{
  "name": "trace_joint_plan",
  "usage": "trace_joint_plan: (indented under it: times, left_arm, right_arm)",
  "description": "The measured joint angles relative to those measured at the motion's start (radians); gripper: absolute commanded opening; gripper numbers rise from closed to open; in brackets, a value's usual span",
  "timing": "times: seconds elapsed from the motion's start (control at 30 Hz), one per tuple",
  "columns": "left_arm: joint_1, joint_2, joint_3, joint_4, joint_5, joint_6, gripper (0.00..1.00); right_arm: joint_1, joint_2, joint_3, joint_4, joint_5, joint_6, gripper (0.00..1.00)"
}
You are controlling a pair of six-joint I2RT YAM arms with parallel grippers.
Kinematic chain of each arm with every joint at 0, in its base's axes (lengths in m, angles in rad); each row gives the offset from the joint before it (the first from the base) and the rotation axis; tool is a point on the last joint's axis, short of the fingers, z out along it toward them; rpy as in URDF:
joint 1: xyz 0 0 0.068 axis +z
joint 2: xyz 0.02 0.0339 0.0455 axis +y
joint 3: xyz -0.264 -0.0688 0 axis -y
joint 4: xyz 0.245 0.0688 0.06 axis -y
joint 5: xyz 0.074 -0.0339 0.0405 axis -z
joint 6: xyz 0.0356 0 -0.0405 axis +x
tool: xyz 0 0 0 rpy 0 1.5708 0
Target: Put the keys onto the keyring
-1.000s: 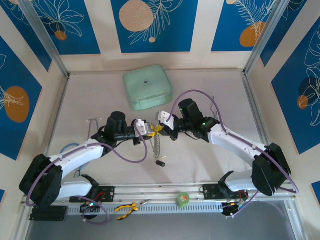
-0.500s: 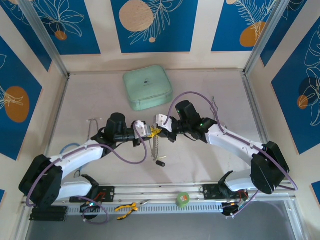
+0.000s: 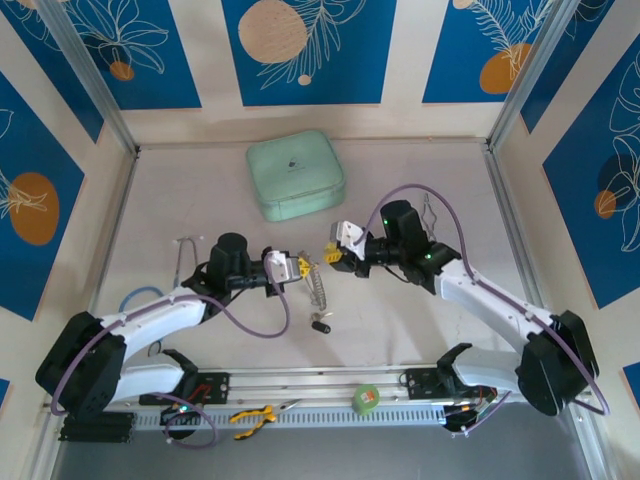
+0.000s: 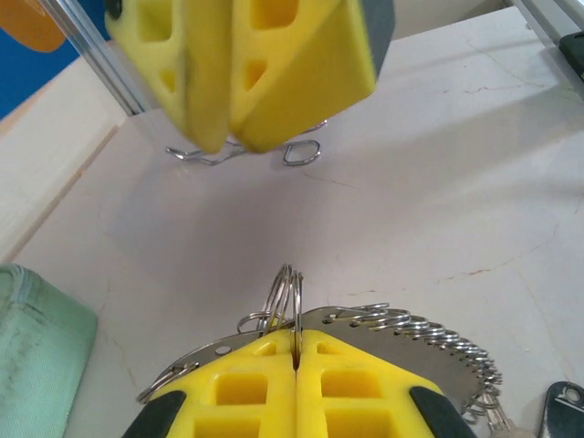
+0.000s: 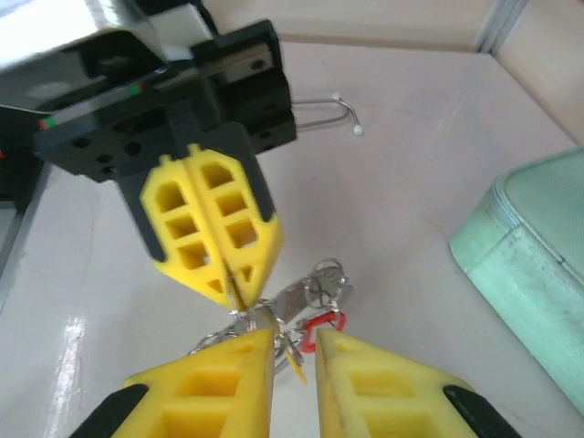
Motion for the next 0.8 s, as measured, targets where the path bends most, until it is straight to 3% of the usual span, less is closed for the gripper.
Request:
trace_joint_plan:
  times: [0.2,0.63,0.8]
  left_arm:
    - [-0.006,0.0,-0.029,0.047,0.0,0.081,0.0]
    - [-0.01,0.0,-0.032,0.047,0.0,0.126,0.0]
    - [-0.01,0.0,-0.033,0.047,0.0,0.125,0.0]
  right_arm:
    - [0.068,0.014,-0.049,0.011,0.06,-0.064,0.18]
    - [0.101,0.08,-0.051,0.057,0.109,-0.113,0.13]
    - [0.105,0.087,-0.05,0.064,0.116,-0.125,0.0]
